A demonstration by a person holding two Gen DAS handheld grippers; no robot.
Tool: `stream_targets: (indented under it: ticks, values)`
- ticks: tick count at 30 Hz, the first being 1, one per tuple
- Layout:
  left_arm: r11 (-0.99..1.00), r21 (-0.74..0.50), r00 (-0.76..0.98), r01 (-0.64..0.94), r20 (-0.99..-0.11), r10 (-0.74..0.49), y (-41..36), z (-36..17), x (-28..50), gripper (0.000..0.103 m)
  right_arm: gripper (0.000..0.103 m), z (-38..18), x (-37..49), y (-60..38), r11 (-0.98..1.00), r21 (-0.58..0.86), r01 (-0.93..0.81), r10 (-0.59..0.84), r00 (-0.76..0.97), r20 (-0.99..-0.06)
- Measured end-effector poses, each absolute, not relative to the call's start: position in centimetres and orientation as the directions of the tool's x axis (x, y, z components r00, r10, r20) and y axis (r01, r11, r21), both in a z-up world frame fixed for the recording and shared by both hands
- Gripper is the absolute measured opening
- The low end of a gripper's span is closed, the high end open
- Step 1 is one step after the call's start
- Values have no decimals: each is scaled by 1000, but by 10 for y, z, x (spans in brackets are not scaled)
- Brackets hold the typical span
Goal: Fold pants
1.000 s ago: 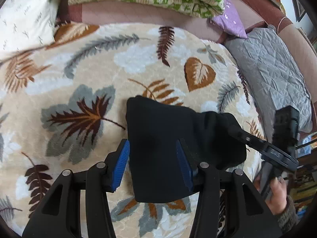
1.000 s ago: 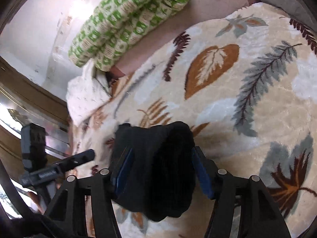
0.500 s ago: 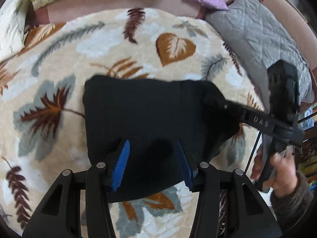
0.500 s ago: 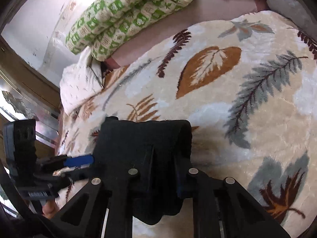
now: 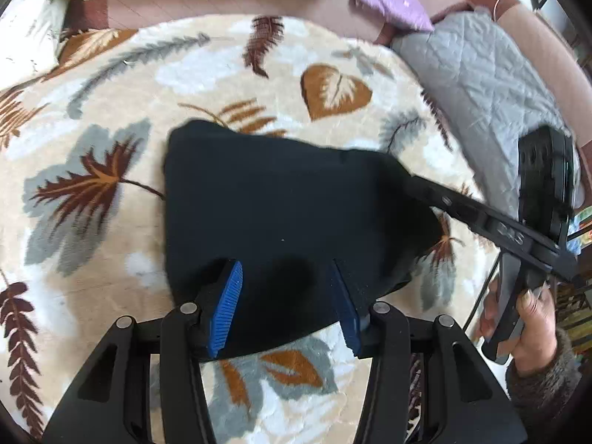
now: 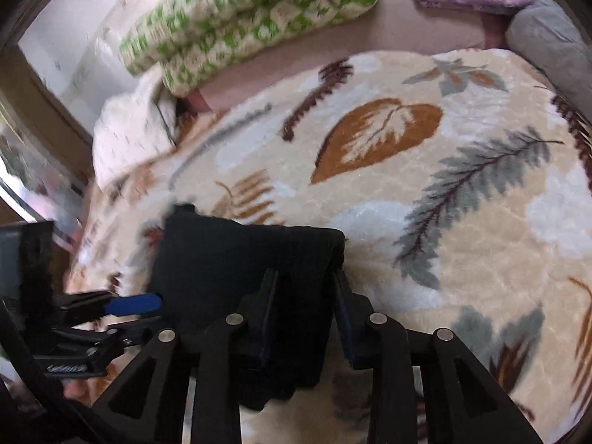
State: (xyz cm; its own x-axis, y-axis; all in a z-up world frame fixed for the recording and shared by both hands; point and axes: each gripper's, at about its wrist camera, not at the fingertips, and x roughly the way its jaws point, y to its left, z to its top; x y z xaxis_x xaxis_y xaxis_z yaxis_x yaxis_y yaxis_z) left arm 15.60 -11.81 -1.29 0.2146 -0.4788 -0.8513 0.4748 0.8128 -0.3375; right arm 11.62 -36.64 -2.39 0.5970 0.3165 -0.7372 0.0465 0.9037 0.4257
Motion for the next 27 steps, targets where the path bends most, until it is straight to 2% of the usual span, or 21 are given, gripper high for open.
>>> stream_targets:
  ticks: [1,2,3,7,10,17,22,24,26,27]
  values:
    - [811,-341,225,476,-844,-487,-112,-8,156,47,45,-21,110,-369,894,444,58,324,602,-730]
    - [806,-348,226,478,-839,-496,-107,-4,157,47,56,-19,104,-371,881,469,68,337,605,-721]
    - [803,-357,222,476,-835,-503,-99,1,159,47,60,-18,97,-374,865,497,75,356,606,-711]
    - [826,-361,218,433,-847,-484,-70,-1,175,47,60,-26,75,-382,803,586,108,413,608,-678]
    - [822,-438,148,364,-844,-515,-56,-20,190,47,60,-41,76,-382,752,647,126,467,591,-658]
    - [741,-622,0,253,-766,-642,-51,-53,210,47,60,-68,96,-389,668,730,143,553,560,-616]
    - [711,-667,-55,222,-737,-674,-60,-71,215,47,63,-80,109,-386,638,759,128,608,521,-599]
    - [703,-676,-63,220,-729,-681,-64,-75,216,50,63,-84,115,-380,642,758,114,624,497,-603]
    - [685,-694,-57,220,-711,-701,-66,-73,216,58,63,-87,118,-376,647,755,106,630,483,-608]
    - [683,-697,-54,217,-707,-705,-67,-72,216,59,63,-89,122,-372,650,753,105,632,475,-612]
